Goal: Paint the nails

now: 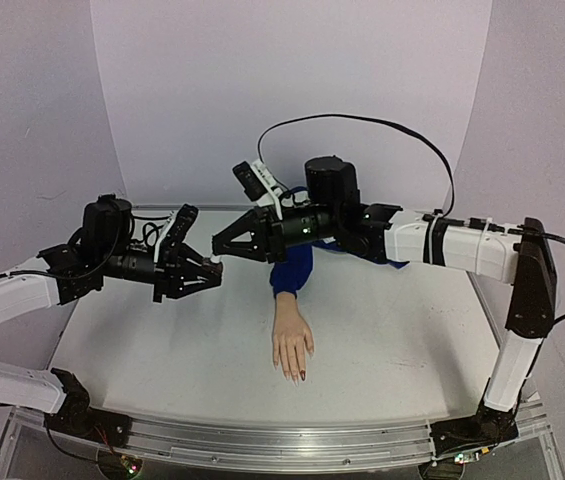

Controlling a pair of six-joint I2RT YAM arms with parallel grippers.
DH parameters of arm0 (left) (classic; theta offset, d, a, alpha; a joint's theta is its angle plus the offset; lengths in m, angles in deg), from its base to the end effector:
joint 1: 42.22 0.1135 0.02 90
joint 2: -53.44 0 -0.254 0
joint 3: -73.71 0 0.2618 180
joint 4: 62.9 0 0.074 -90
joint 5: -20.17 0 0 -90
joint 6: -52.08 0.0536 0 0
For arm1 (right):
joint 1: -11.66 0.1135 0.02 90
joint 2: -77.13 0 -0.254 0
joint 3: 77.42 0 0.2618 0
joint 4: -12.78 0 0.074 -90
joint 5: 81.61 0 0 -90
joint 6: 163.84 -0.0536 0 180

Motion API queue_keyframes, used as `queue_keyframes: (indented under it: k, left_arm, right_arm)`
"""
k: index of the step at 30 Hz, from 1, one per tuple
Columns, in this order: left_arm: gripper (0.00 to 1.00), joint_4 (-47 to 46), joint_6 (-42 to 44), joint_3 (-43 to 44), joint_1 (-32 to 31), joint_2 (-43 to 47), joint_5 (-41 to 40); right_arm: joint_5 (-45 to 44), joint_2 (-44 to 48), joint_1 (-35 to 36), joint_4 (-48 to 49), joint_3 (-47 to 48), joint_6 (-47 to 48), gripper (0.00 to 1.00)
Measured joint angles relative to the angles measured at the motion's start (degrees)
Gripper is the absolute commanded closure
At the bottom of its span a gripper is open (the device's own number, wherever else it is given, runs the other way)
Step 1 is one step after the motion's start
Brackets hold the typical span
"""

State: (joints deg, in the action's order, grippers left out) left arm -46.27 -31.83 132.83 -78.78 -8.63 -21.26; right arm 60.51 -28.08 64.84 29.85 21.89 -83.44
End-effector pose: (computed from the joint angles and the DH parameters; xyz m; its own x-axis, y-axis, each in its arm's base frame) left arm 0.1894 -0.1905 0.2878 -0.1656 0.2102 -0.9635 0.9847 0.0889 -0.1499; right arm 0.2370 0.3871 0.3524 -0.0449 0.1109 -0.9928 -0.9616 -0.2742 0.0128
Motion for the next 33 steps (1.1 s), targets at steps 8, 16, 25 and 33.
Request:
queue_keyframes:
  k: [8, 16, 25, 33]
  left_arm:
    - [1.00, 4.07, 0.24, -1.81, 0.79, 3.69, -20.09]
    - [1.00, 7.69, 1.18, -5.09, 1.36, 6.51, -37.18]
    - [1.00, 7.56, 1.79, -5.14, 1.33, 6.82, -40.79]
    - [1.00, 2.10, 2.47, -4.96, 0.94, 6.82, -39.74]
  right_arm:
    - [-17.35, -4.87, 2.16, 7.74, 0.13, -7.78, 1.00]
    - [-50.45, -12.52, 10.78, 9.40, 5.55, -21.27, 1.00]
    - [-65.40, -14.75, 14.40, 6.78, 9.77, -26.53, 0.99]
    - [-52.24, -8.57, 11.61, 4.90, 3.50, -21.29, 0.52]
